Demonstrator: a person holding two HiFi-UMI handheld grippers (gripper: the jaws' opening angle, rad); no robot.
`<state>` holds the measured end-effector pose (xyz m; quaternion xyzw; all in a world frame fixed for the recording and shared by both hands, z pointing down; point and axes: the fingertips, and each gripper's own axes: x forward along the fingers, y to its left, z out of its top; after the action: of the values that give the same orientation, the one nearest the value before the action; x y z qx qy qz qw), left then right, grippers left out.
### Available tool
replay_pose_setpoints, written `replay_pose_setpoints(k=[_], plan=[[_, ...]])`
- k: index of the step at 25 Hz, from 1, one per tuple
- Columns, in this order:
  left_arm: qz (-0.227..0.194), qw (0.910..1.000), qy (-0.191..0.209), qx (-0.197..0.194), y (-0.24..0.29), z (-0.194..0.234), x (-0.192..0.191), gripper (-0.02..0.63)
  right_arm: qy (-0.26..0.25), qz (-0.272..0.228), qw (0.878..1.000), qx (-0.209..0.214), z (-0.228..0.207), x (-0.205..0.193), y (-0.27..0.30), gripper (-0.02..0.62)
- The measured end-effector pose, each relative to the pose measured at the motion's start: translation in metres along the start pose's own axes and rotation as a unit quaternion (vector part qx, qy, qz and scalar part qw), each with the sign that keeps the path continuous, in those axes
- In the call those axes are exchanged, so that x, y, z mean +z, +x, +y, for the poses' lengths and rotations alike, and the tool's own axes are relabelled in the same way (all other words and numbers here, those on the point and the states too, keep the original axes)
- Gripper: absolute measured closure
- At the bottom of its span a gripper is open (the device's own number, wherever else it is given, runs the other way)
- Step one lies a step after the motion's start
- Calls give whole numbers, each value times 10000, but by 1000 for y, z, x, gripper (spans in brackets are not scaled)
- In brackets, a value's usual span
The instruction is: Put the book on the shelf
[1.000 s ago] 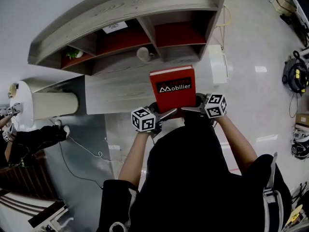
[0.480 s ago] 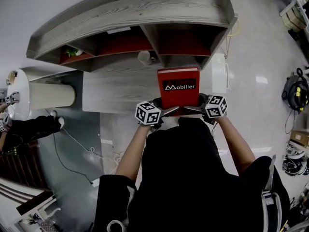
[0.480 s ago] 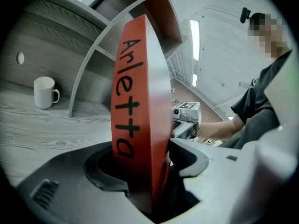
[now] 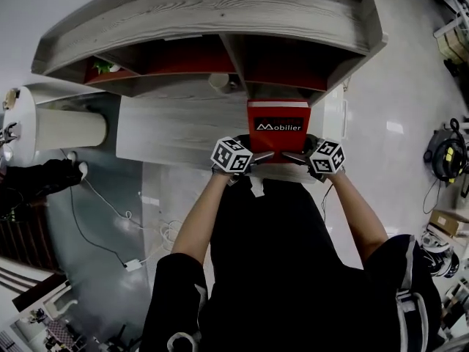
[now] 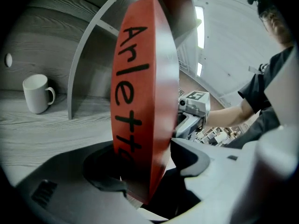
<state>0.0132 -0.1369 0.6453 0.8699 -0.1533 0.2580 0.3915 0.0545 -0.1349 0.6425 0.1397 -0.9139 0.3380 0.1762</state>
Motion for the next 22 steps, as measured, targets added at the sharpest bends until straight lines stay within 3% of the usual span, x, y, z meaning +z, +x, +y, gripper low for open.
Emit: replay_pose_setpoints(k=[8, 22], plan=[[77, 9999, 23, 62, 19, 39, 14, 305, -10, 246, 9988, -420, -42, 5, 11, 341], [420, 9980, 203, 427, 36, 94, 20, 300, -92, 560, 9954, -767, -97, 2, 41, 318]])
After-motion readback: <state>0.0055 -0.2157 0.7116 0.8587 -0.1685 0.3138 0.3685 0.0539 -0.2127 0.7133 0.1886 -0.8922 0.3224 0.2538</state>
